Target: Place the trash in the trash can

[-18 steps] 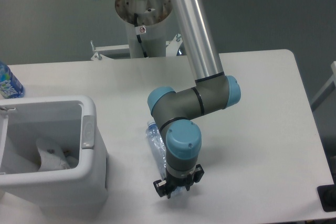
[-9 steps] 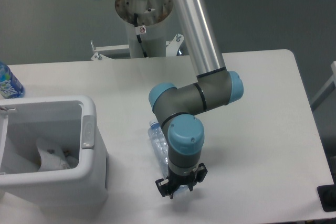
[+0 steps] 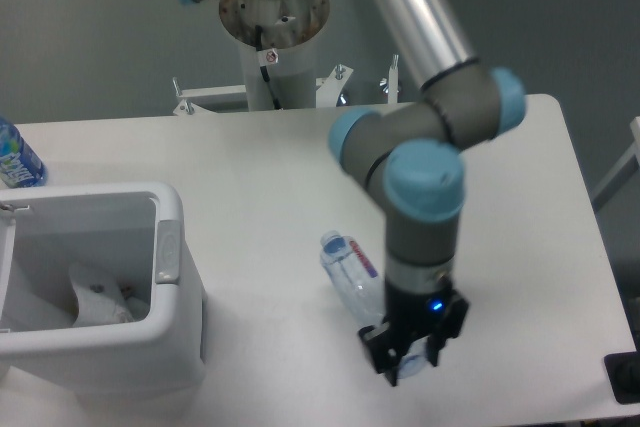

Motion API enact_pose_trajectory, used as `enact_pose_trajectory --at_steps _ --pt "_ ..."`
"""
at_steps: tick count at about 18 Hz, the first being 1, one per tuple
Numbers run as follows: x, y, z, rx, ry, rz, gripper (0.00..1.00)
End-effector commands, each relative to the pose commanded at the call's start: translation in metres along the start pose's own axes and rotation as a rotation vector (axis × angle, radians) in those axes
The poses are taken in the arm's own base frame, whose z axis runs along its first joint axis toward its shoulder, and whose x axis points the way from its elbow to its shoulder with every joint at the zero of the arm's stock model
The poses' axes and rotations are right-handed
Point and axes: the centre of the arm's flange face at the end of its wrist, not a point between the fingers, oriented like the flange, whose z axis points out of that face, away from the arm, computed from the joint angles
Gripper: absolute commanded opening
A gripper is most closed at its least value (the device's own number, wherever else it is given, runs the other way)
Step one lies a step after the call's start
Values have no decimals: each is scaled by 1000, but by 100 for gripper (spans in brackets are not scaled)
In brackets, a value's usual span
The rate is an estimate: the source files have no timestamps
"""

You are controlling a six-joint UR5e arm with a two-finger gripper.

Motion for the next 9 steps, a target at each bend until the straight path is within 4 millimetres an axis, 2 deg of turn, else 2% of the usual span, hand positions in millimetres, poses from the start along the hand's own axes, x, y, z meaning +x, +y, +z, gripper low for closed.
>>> enact_pose_trajectory --at_steps 3,5,7,9 --pt "25 -25 -63 109 75 34 51" --pt "48 -31 -102 171 189 67 51" --pt "65 -31 -131 217 218 103 51" --pt "102 -25 -149 268 255 159 51"
